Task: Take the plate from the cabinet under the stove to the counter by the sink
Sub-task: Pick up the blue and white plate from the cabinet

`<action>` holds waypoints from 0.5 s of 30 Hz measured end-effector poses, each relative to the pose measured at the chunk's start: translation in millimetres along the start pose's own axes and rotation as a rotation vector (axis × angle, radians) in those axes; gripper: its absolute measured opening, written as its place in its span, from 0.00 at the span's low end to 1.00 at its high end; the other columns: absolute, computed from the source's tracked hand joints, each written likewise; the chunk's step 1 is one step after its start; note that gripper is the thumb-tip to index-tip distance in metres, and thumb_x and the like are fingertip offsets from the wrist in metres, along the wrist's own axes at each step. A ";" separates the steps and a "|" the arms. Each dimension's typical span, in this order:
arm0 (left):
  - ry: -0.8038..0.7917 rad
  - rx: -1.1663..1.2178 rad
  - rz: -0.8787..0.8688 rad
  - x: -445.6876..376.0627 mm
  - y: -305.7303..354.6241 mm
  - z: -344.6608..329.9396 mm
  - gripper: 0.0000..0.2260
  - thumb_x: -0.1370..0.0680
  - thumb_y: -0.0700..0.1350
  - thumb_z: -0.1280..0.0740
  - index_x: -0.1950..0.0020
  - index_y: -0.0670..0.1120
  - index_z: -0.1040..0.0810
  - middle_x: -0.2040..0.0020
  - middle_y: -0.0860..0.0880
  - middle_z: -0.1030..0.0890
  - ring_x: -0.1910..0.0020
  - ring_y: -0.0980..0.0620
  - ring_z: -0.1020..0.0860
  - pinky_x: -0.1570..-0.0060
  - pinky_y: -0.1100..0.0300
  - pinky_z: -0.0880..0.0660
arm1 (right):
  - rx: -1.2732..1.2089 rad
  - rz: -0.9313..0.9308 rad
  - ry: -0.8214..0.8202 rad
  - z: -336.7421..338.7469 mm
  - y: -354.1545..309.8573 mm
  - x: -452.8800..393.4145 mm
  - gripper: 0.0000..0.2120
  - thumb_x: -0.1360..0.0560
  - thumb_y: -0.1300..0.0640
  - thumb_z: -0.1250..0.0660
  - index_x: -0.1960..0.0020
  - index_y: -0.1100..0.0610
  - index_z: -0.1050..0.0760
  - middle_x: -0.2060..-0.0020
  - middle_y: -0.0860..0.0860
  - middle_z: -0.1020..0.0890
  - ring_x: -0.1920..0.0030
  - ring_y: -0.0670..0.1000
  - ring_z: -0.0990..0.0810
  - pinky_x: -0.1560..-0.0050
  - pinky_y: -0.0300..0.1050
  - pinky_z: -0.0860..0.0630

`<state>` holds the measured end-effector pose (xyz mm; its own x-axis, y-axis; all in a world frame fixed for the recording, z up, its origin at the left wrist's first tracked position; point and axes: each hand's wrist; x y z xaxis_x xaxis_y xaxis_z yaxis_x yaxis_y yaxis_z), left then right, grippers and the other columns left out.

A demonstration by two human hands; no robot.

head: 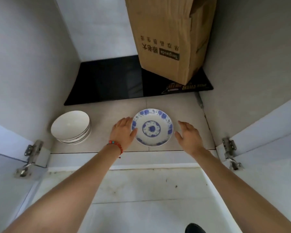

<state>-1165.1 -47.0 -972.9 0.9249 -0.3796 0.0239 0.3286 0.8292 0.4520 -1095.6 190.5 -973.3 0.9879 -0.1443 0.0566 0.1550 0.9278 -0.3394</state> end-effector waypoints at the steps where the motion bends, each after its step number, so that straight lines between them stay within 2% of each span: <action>1: -0.007 0.018 0.011 -5.4 -3.3 -5.7 0.20 0.23 0.46 0.39 0.34 0.38 0.35 0.35 0.37 0.28 0.36 0.39 0.31 0.37 0.48 0.33 | -0.015 -0.005 -0.007 -7.9 0.9 -6.2 0.20 0.23 0.53 0.41 0.35 0.62 0.37 0.38 0.62 0.26 0.39 0.61 0.27 0.39 0.53 0.30; 6: -0.039 0.136 0.096 -28.9 -13.5 -29.7 0.17 0.23 0.43 0.40 0.35 0.39 0.34 0.37 0.36 0.28 0.37 0.39 0.31 0.40 0.48 0.30 | -0.202 -0.099 -0.027 -40.6 2.7 -29.7 0.17 0.23 0.52 0.42 0.37 0.57 0.35 0.42 0.59 0.24 0.43 0.58 0.26 0.49 0.49 0.26; 10: 0.004 0.252 0.134 -40.5 -14.1 -39.4 0.12 0.23 0.41 0.40 0.40 0.40 0.28 0.44 0.35 0.22 0.45 0.39 0.24 0.48 0.49 0.25 | -0.390 -0.222 0.073 -56.5 2.8 -45.4 0.11 0.24 0.55 0.40 0.47 0.60 0.26 0.50 0.60 0.19 0.54 0.56 0.22 0.58 0.41 0.29; 13: 0.051 0.318 0.167 -47.8 -14.0 -42.2 0.10 0.23 0.40 0.41 0.46 0.40 0.23 0.50 0.36 0.19 0.51 0.39 0.21 0.53 0.50 0.21 | -0.467 -0.267 0.127 -62.9 1.9 -51.6 0.10 0.23 0.57 0.41 0.50 0.62 0.25 0.52 0.61 0.18 0.54 0.59 0.21 0.57 0.44 0.27; 15: 0.067 0.362 0.198 -50.5 -13.9 -44.0 0.10 0.24 0.41 0.41 0.51 0.39 0.21 0.54 0.37 0.17 0.53 0.40 0.20 0.56 0.55 0.23 | -0.552 -0.279 0.169 -66.1 -0.9 -50.7 0.11 0.22 0.57 0.42 0.48 0.63 0.25 0.51 0.62 0.18 0.53 0.60 0.20 0.54 0.46 0.25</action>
<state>-1207.9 -21.3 -1019.6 0.9777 -0.1897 0.0898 0.0653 0.6813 0.7291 -1145.6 174.2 -1037.9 0.8901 -0.4487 0.0796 0.3411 0.5401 -0.7694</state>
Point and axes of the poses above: each hand's wrist, its own x-axis away from the middle knuckle, its own z-axis out of the back of the hand, y = z × x
